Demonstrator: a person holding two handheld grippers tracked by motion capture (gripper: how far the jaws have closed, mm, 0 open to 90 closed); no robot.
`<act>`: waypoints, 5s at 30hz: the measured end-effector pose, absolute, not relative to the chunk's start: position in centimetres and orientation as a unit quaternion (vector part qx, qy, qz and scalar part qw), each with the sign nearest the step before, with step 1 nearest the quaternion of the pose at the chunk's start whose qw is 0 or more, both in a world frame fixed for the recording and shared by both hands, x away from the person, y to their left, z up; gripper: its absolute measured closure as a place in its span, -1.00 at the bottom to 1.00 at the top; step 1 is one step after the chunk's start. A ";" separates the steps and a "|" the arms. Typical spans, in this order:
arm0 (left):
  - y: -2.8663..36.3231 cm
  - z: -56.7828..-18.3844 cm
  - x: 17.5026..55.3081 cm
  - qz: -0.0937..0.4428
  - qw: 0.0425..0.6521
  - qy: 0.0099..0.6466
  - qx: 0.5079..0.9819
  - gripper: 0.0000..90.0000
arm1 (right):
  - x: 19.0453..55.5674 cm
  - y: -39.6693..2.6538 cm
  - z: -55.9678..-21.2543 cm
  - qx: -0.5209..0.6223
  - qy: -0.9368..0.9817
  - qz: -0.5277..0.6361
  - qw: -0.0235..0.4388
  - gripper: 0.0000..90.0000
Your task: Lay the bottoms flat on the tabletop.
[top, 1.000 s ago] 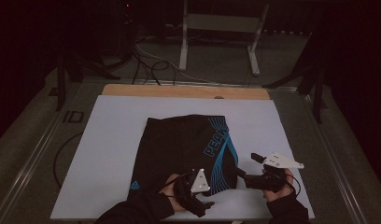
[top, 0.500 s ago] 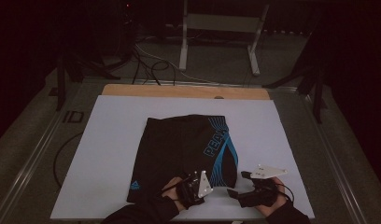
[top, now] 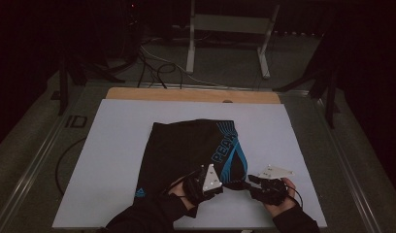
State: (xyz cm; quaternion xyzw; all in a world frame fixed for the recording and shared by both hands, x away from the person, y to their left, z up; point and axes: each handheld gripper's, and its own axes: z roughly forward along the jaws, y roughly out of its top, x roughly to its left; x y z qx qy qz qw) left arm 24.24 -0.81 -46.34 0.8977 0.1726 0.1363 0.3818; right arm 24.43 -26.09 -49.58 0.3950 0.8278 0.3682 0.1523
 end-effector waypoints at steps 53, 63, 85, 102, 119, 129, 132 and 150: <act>3.7 -48.4 22.8 0.091 0.343 0.176 0.918 0.96 | 23.0 -28.2 -48.4 0.397 0.843 0.336 0.136 0.97; 5.0 -46.2 21.6 0.092 0.349 0.157 0.919 0.97 | 21.4 -28.8 -46.9 0.387 0.838 0.367 0.112 0.97; 5.4 -48.7 19.8 0.044 0.319 0.117 0.940 0.38 | 19.9 -29.8 -48.0 0.369 0.834 0.406 0.056 0.23; 7.4 -46.9 22.8 0.007 0.399 0.167 0.902 -0.99 | 22.5 -28.7 -47.3 0.356 0.817 0.449 0.065 -0.71; 11.1 -45.5 26.5 0.036 0.415 0.231 0.879 -0.99 | 26.6 -27.9 -46.1 0.340 0.809 0.468 0.105 -0.72; 14.4 -44.5 30.2 0.084 0.435 0.294 0.847 -0.99 | 30.2 -27.2 -45.7 0.339 0.792 0.487 0.142 -0.70; 15.0 -44.6 31.3 0.098 0.433 0.311 0.840 -0.99 | 31.4 -27.2 -45.7 0.338 0.787 0.496 0.143 -0.69; 17.8 -47.5 39.3 0.137 0.410 0.402 0.807 -0.99 | 37.5 -26.8 -48.0 0.402 0.781 0.456 0.141 -0.78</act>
